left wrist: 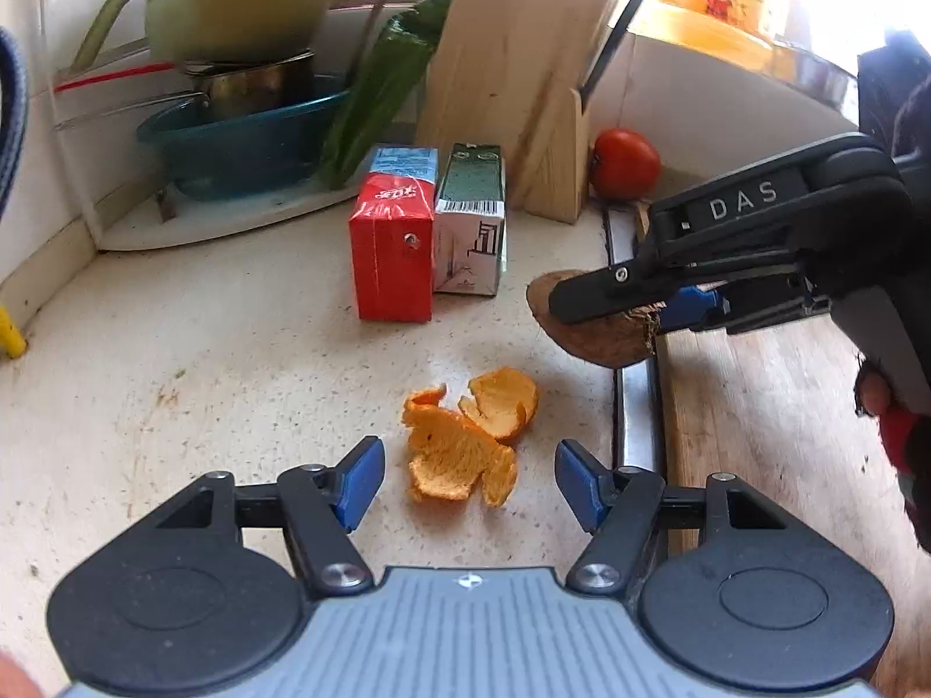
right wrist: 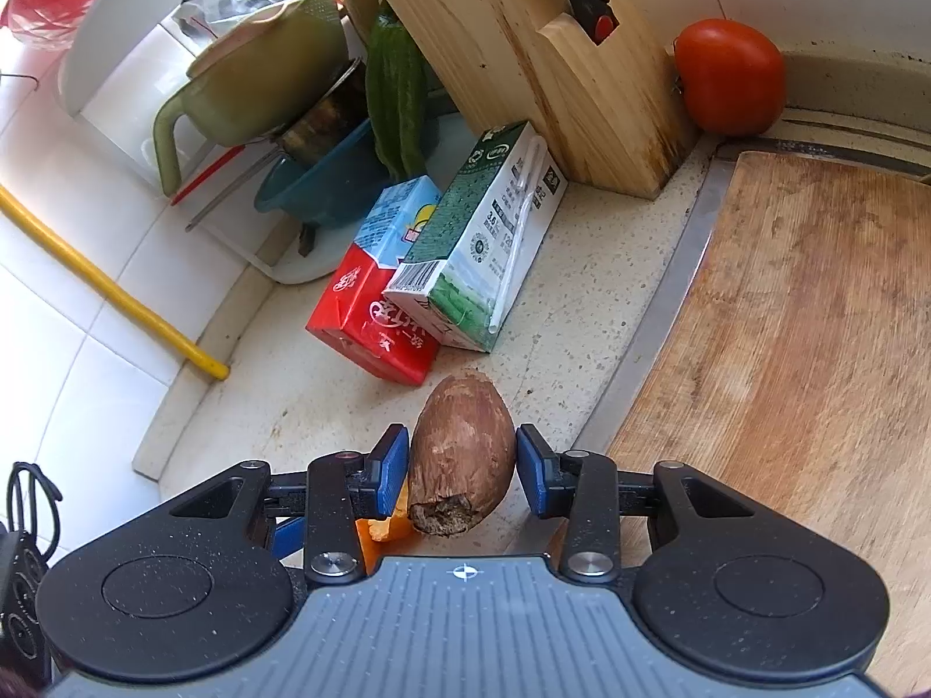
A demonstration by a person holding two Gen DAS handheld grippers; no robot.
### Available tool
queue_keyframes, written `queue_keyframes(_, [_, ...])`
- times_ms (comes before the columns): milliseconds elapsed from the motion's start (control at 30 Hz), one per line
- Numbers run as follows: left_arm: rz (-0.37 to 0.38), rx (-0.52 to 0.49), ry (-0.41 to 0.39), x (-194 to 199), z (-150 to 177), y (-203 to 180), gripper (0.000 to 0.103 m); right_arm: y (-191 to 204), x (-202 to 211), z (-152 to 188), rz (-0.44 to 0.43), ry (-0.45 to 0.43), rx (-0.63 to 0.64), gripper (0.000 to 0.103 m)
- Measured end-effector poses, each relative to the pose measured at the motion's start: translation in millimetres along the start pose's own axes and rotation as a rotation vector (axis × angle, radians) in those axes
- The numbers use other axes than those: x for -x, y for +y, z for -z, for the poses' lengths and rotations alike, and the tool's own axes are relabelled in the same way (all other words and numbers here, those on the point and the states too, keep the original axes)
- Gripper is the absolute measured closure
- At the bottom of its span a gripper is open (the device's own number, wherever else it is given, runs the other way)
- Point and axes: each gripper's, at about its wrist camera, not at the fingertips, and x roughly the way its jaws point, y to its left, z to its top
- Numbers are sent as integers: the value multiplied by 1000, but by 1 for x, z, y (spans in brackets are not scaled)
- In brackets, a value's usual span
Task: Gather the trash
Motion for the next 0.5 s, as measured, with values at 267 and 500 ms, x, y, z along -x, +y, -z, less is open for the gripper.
queue_keyframes(267, [30,2,-13,-25,-11,-15,52,-2,-3,-1,3,7,6,55])
queue_keyframes(500, [79,49,8,-26,-16,-7,85,-9,-1,-2,5,-3,-11,55])
